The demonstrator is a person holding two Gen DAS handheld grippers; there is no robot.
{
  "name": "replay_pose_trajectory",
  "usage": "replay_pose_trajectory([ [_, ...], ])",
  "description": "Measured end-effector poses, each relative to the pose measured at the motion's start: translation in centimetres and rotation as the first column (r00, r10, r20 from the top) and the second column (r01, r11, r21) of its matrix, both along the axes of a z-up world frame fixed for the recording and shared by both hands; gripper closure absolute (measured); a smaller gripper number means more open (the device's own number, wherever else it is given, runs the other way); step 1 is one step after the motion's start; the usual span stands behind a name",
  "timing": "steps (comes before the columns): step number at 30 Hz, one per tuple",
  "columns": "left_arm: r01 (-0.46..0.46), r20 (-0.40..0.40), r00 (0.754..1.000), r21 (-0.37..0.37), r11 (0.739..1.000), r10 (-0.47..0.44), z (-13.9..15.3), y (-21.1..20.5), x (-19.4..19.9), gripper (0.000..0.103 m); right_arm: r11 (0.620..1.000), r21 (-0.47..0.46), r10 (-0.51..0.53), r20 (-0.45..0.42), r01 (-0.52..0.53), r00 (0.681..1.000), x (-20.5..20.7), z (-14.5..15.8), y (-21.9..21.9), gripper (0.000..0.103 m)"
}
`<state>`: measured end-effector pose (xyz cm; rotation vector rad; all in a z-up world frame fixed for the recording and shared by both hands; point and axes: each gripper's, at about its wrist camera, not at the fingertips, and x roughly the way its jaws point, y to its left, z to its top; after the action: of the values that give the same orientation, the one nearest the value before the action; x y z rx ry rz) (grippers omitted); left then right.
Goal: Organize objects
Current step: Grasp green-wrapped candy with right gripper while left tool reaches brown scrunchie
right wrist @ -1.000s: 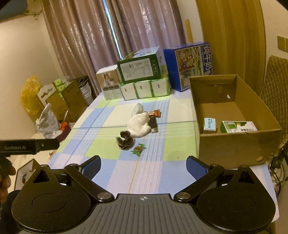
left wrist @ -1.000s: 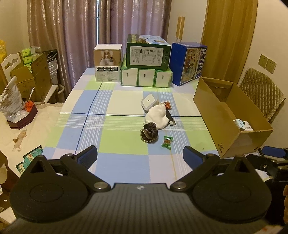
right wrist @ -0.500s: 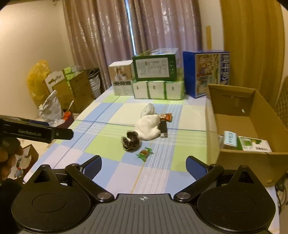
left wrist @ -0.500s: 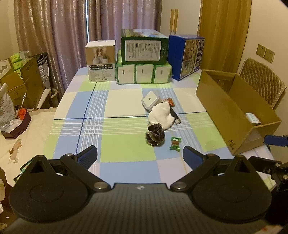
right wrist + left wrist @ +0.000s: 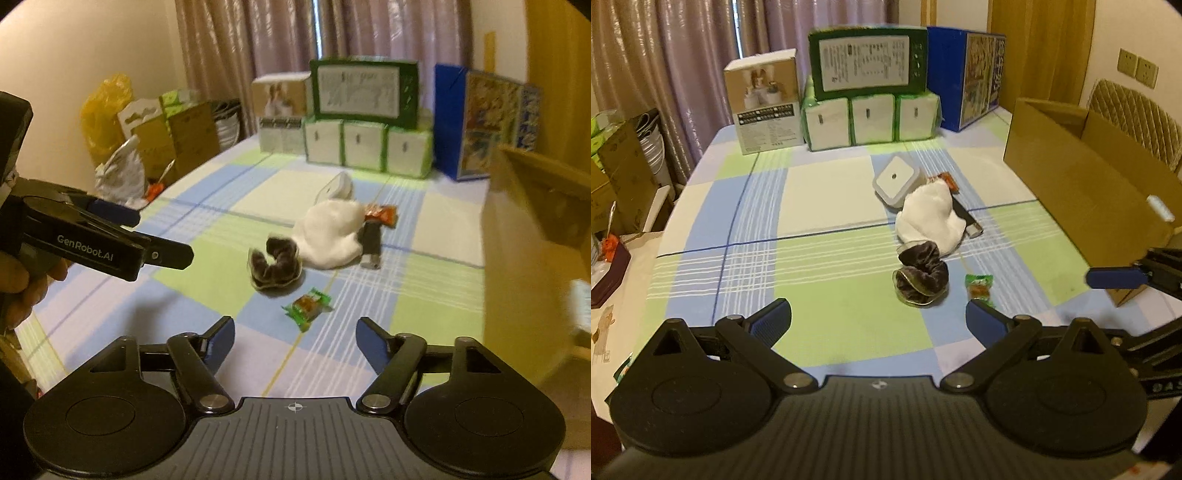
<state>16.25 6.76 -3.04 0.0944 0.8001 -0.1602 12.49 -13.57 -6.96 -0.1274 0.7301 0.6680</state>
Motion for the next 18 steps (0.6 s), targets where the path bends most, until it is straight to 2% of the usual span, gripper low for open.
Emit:
replay_pose_trajectory([
  [3, 0.029, -0.030, 0.999, 0.007, 1.000, -0.029, -1.4, -0.2, 1.0, 0.005, 1.000, -0.023, 0.020, -0.007, -0.020, 1.000, 1.5, -1.6, 0.5, 0.039],
  [7, 0.065, -0.029, 0.998, 0.049, 0.997, -0.064, -2.2, -0.6, 2.1, 0.008, 0.996, -0.070, 0.056, 0.006, -0.055, 0.998, 3.3, -2.8, 1.4, 0.043],
  [12, 0.101, -0.049, 0.994, 0.076, 0.992, -0.097, -3.0, -1.0, 3.7, 0.009, 0.978, -0.148, 0.156, 0.038, -0.149, 0.987, 5.0, -4.2, 3.1, 0.044],
  [18, 0.115, -0.064, 0.992, 0.145, 0.983, -0.107, -3.7, -1.4, 4.8, 0.010, 0.959, -0.218, 0.193, 0.041, -0.180, 0.980, 7.2, -6.0, 3.9, 0.044],
])
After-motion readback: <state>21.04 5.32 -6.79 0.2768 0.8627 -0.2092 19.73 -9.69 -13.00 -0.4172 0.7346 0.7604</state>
